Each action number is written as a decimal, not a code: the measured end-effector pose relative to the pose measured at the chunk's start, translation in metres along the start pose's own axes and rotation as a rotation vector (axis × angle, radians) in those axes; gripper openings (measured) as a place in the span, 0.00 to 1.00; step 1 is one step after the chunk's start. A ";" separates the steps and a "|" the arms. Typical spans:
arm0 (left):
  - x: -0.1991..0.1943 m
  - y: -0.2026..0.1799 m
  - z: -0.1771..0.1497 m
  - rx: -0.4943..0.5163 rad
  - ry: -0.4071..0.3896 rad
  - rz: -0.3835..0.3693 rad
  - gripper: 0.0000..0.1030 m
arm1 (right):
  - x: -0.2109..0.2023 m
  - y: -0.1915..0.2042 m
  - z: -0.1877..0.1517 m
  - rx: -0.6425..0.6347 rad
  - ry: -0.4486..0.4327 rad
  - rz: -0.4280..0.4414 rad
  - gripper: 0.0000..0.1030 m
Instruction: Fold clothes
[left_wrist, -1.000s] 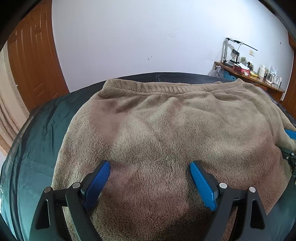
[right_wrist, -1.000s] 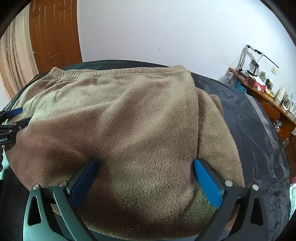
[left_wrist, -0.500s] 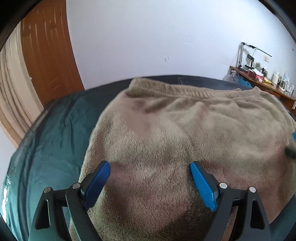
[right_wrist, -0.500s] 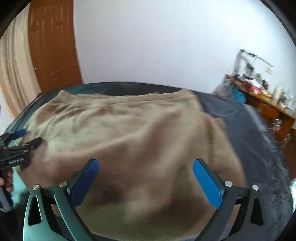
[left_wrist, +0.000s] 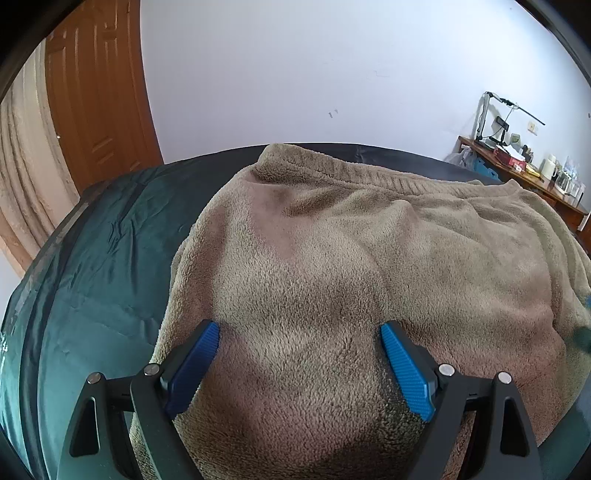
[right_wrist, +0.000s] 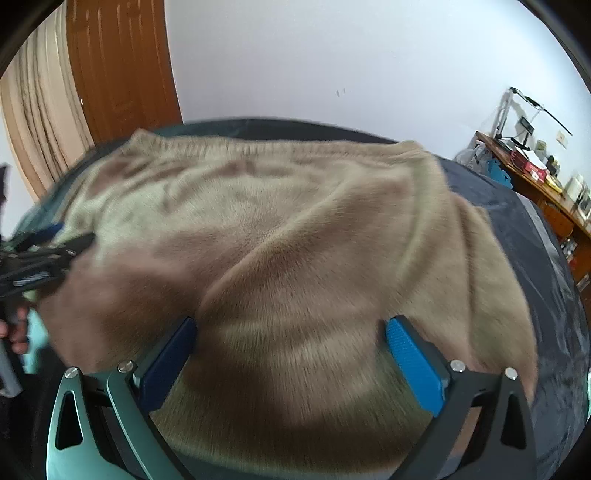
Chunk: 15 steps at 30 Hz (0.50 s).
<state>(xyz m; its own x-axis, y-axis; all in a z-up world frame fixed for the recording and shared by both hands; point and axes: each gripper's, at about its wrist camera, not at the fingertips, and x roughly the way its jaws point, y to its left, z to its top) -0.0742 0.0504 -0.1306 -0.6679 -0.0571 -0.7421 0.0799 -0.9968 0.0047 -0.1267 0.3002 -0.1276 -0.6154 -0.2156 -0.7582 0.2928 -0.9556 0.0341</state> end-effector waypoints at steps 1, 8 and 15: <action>0.000 0.000 0.000 0.000 0.000 0.002 0.88 | -0.010 -0.008 -0.004 0.028 -0.020 -0.010 1.00; -0.002 -0.002 -0.002 -0.005 -0.002 0.012 0.88 | -0.053 -0.094 -0.045 0.358 -0.059 -0.014 1.00; -0.004 0.000 -0.002 -0.021 0.010 -0.001 0.88 | -0.045 -0.118 -0.056 0.523 -0.053 0.058 1.00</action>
<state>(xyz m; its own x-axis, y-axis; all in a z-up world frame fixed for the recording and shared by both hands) -0.0702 0.0503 -0.1289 -0.6603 -0.0555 -0.7489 0.0953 -0.9954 -0.0103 -0.0921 0.4339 -0.1338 -0.6492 -0.2681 -0.7118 -0.0686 -0.9113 0.4059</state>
